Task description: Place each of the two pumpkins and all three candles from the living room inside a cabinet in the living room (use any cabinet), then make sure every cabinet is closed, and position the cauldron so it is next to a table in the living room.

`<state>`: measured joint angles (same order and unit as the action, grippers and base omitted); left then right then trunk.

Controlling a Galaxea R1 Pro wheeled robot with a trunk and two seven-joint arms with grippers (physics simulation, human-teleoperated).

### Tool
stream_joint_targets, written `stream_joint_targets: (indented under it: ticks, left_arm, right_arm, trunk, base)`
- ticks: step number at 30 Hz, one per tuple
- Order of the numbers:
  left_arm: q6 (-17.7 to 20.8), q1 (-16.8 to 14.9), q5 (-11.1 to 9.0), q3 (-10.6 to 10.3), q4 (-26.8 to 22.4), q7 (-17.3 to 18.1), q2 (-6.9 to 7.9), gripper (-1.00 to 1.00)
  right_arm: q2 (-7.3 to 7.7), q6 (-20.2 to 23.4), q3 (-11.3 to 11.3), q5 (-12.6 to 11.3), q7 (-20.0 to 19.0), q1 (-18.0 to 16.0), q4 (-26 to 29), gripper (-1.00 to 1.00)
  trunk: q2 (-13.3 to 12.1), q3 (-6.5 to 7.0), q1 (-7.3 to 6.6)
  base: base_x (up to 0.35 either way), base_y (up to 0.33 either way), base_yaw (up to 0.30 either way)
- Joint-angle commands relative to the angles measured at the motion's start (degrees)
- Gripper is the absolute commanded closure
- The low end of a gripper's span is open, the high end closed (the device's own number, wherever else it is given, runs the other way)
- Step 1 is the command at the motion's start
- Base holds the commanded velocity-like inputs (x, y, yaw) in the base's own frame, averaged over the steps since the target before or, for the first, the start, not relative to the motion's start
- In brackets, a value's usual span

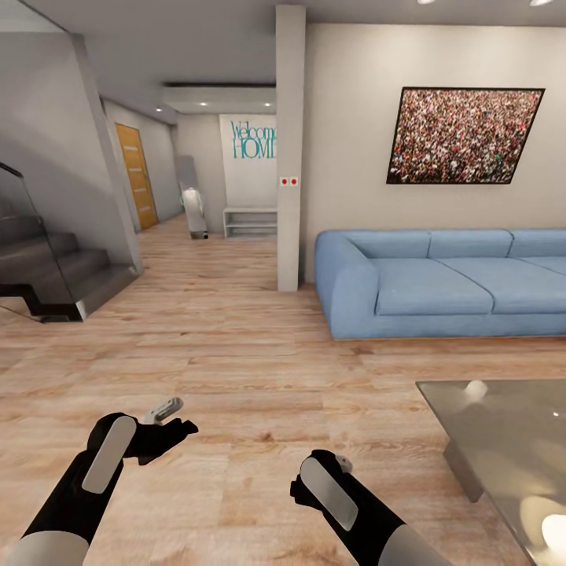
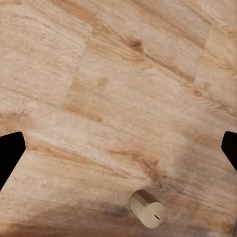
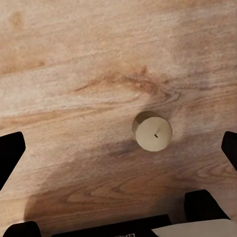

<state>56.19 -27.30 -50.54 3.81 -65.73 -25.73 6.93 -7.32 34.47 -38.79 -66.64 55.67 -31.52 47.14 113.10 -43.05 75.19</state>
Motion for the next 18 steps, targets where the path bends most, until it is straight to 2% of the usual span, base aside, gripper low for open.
stream_joint_targets:
  ticks: [1,18]
  left_arm:
    - [0.1,0.0,-0.6,0.0,0.0,-0.5,0.01,-1.00]
    - [0.1,0.0,-1.2,-0.1,-0.1,-0.5,0.88,-1.00]
  right_arm:
    - [0.02,0.2,-0.1,-0.3,0.4,-0.1,0.1,-1.00]
    - [0.02,0.3,-0.1,-0.3,0.4,-0.1,0.1,-1.00]
  trunk:
    - [0.4,-0.24,0.22]
    - [7.3,-3.30,3.95]
  base:
    - [0.000,0.000,0.000]
    - [0.000,0.000,0.000]
